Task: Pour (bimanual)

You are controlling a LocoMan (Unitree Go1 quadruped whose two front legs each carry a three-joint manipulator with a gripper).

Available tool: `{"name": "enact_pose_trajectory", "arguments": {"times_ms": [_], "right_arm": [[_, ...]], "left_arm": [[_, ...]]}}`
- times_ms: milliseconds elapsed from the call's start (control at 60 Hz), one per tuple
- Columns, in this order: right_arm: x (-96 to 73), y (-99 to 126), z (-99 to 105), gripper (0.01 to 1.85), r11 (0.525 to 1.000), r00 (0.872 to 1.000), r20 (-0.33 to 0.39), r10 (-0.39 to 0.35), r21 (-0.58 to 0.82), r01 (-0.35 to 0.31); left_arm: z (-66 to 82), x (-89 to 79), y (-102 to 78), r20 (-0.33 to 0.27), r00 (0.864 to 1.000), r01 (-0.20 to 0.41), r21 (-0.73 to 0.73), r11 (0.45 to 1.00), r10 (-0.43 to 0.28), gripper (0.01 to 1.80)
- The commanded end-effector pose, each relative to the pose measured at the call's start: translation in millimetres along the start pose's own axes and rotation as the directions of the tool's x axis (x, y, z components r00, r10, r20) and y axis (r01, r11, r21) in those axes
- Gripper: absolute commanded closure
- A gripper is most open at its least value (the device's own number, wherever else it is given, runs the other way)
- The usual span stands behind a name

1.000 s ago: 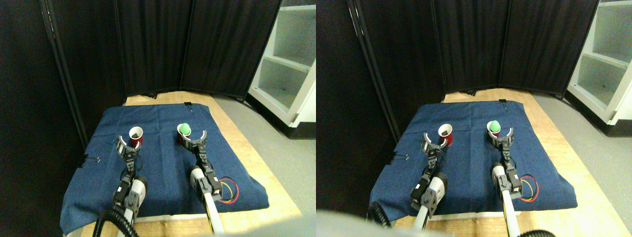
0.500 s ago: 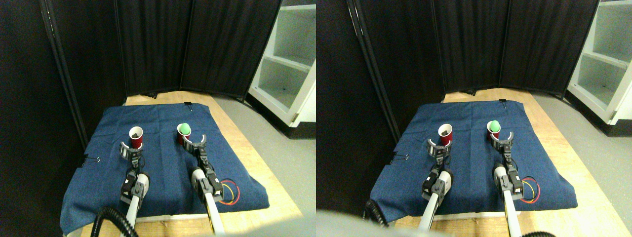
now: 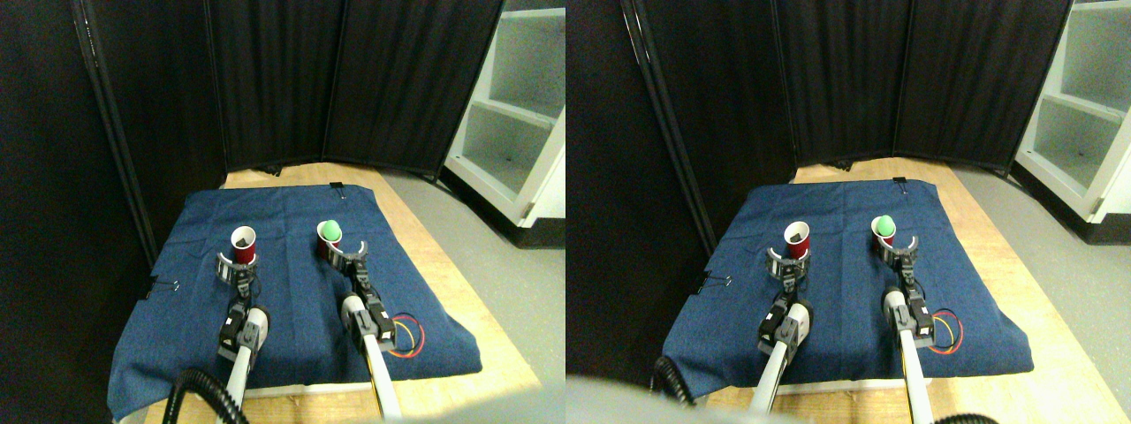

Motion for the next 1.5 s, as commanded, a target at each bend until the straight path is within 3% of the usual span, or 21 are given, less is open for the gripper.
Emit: {"name": "enact_pose_trajectory", "arguments": {"times_ms": [17, 633, 750, 850, 1033, 1200, 1350, 1500], "right_arm": [[5.8, 3, -5, 1.13, 1.0, 1.0, -0.01, 0.015, 0.014, -0.014], [5.1, 6, -17, 1.08, 1.0, 0.999, -0.044, 0.002, 0.004, -0.002], [4.7, 7, -16, 1.07, 1.0, 0.999, -0.045, 0.005, -0.01, -0.005], [4.8, 8, -17, 1.13, 1.0, 0.999, -0.048, 0.006, -0.014, -0.007], [5.0, 8, -19, 1.16, 1.0, 0.998, -0.057, 0.001, -0.001, -0.001], [9.8, 5, -19, 1.16, 1.0, 0.998, -0.057, -0.009, -0.007, 0.009], [13.6, 3, -23, 1.11, 1.0, 0.998, -0.067, -0.013, 0.001, 0.013], [18.2, 0, -26, 1.08, 1.0, 0.997, -0.068, -0.024, 0.01, 0.025]], "left_arm": [[-3.1, -0.7, -10.8, -0.01, 0.999, 0.04, -0.029, 0.999, -0.041, 0.93], [-3.9, 4.4, -30.6, -0.007, 0.998, 0.057, -0.051, 0.997, -0.058, 1.0], [-3.7, 6.8, -25.6, -0.027, 0.999, 0.041, -0.061, 0.997, -0.043, 0.94], [-7.1, 9.9, -19.6, -0.022, 1.0, 0.018, -0.081, 0.997, -0.02, 1.06], [-4.5, 20.6, -13.1, -0.038, 0.999, 0.002, -0.059, 0.998, -0.004, 1.07], [-0.6, 27.7, -11.1, -0.066, 0.998, 0.006, -0.007, 1.0, -0.006, 0.97], [-2.8, 33.2, -8.1, -0.057, 0.998, -0.005, -0.005, 1.0, 0.005, 1.02], [-5.0, 36.4, -5.4, -0.075, 0.997, -0.013, -0.007, 1.0, 0.012, 0.91]]}}
